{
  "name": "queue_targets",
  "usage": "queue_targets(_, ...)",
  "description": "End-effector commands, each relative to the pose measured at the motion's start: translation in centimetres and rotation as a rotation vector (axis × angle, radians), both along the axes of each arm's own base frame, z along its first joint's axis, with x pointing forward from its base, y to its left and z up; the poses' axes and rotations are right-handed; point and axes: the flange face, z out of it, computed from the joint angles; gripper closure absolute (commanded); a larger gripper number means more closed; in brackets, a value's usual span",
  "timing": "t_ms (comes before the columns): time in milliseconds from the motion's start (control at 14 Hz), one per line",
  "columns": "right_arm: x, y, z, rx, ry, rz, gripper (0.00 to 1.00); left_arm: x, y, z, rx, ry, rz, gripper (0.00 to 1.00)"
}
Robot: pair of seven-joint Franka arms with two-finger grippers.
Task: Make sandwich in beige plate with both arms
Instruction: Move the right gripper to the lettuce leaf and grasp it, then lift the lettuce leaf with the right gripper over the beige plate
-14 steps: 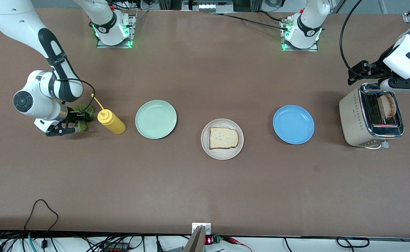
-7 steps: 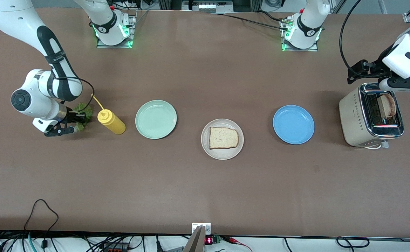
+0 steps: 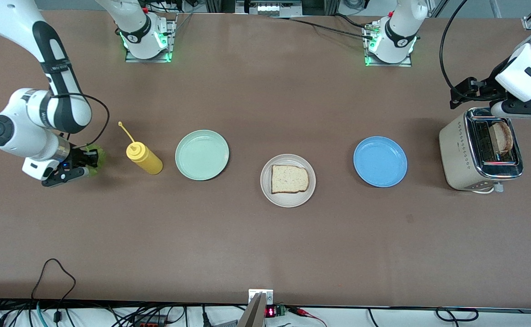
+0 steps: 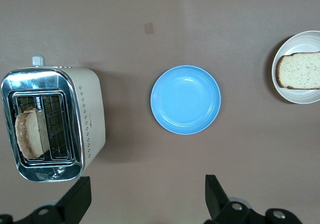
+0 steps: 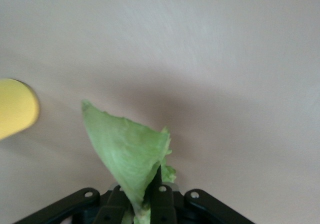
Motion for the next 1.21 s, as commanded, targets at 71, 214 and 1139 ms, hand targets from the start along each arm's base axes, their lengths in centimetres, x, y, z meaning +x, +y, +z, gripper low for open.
queue_targets(71, 3.2, 5.6, 7.0, 0.023, -0.028, 0.145, 0.9, 0.1, 0.5, 0.5, -0.012, 0.011, 0.002, 0.0)
queue_targets(214, 4.6, 9.1, 10.4, 0.034, -0.063, 0.2, 0.9, 0.1, 0.5, 0.5, -0.011, 0.012, 0.008, 0.0)
queue_targets(1139, 0.2, 37.9, 19.7, 0.122, -0.211, 0.523, 0.9, 0.1, 0.6, 0.5, -0.01, 0.011, 0.005, 0.0)
